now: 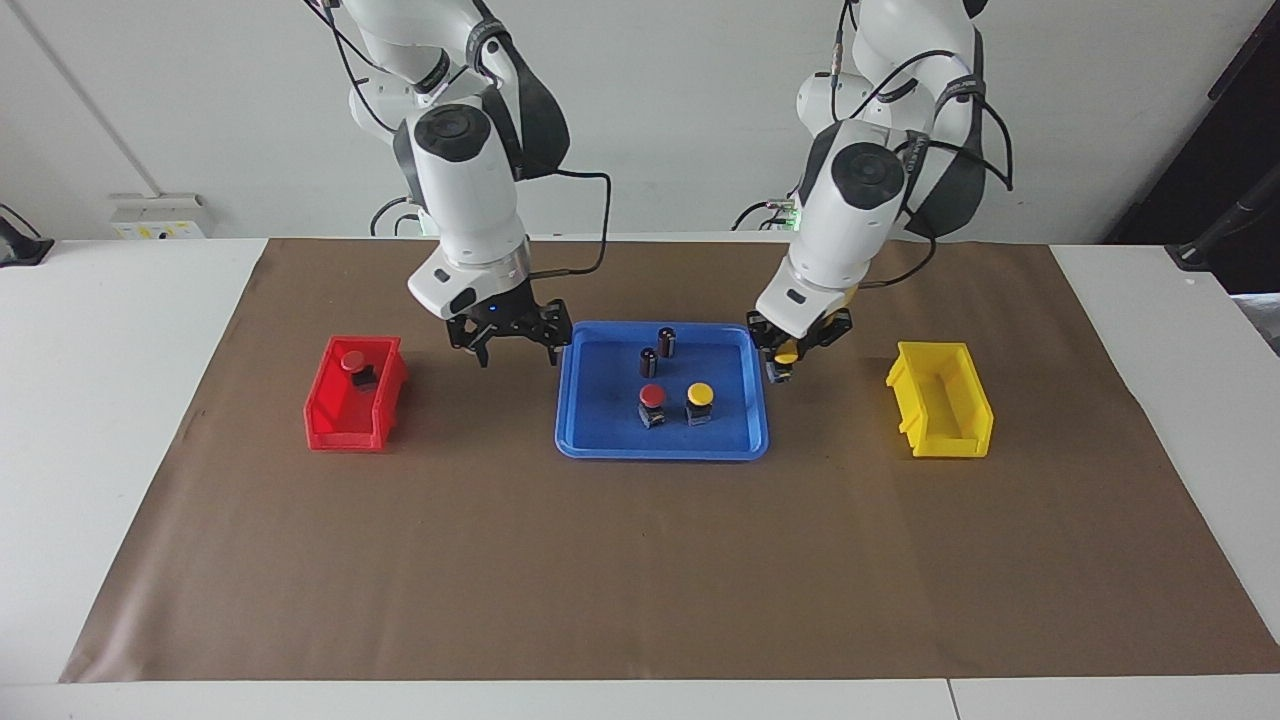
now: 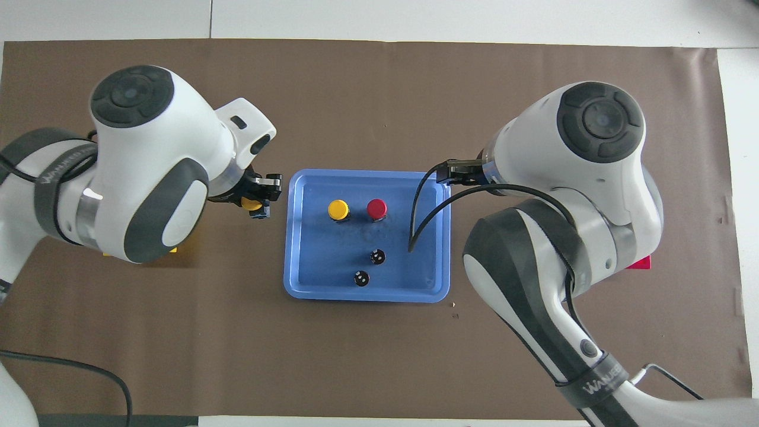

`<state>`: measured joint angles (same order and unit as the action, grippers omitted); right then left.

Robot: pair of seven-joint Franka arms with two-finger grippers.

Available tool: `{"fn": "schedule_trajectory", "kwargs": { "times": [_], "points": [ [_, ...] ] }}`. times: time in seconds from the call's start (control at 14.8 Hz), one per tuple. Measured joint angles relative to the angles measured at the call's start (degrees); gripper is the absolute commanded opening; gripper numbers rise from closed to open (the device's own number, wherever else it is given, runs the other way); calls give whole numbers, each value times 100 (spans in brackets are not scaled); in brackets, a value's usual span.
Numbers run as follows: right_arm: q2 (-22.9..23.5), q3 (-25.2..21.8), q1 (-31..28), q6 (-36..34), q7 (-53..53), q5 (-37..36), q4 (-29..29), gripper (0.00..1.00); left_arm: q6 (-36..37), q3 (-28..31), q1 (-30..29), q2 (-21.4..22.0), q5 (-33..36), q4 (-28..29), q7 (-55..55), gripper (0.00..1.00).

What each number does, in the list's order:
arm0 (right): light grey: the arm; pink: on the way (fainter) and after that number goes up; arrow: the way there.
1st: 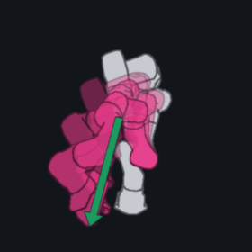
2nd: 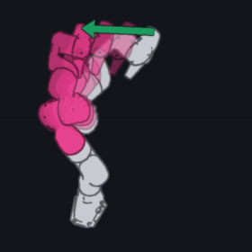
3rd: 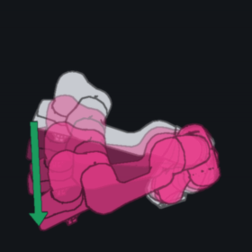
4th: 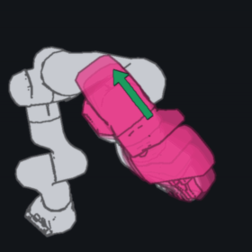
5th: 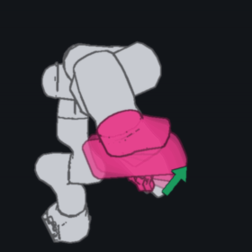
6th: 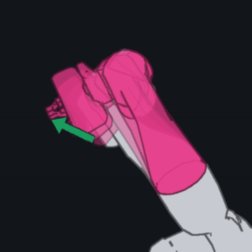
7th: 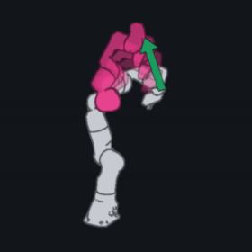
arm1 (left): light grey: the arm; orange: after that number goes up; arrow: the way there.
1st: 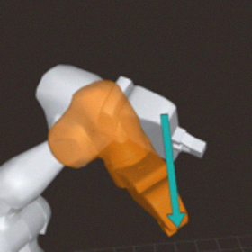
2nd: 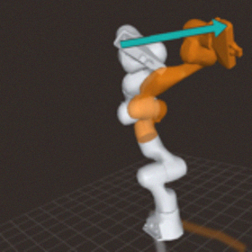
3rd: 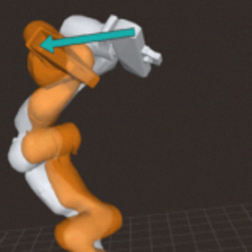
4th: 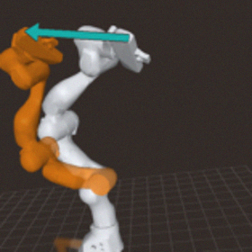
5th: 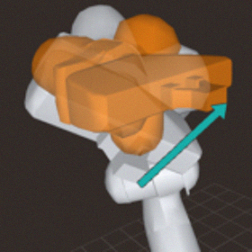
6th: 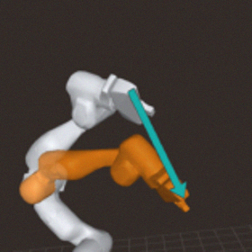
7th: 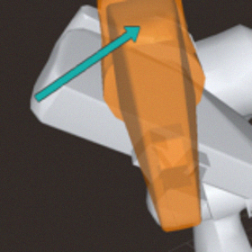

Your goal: Sort red and yellow buttons by color

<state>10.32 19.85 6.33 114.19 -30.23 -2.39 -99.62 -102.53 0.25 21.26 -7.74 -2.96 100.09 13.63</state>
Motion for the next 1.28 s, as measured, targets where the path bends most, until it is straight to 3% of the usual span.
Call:
{"fn": "schedule_trajectory", "kwargs": {
  "times": [0.2,0.41,0.61,0.81,1.08,1.15,1.22,1.28],
  "points": [
    [725,-5,786,66,-1175,-638,527,100,21,50,-1187,82,-2,1,-1500,2],
    [1447,-11,1293,372,-1934,-1138,807,100,-14,60,-1845,103,-2,104,-2487,2],
    [1722,-19,1401,513,-2012,-1201,824,99,-548,53,-2003,281,-2,783,-2690,2],
    [1734,-35,1398,551,-2012,-1201,773,88,-1168,51,-2029,572,-2,1749,-2691,2],
    [1736,-43,1366,805,-2012,-1201,613,77,-1672,47,-2071,733,-2,2415,-2693,2],
    [1735,-44,1356,820,-2012,-1202,597,76,-1895,43,-2072,733,-2,2559,-2693,6],
    [1736,-47,1353,840,-2012,-1202,578,73,-2147,37,-2072,729,-2,2717,-2693,19],
    [1735,-49,1353,868,-2012,-1202,556,72,-2337,31,-2072,722,-2,2840,-2693,51]
  ]
}}
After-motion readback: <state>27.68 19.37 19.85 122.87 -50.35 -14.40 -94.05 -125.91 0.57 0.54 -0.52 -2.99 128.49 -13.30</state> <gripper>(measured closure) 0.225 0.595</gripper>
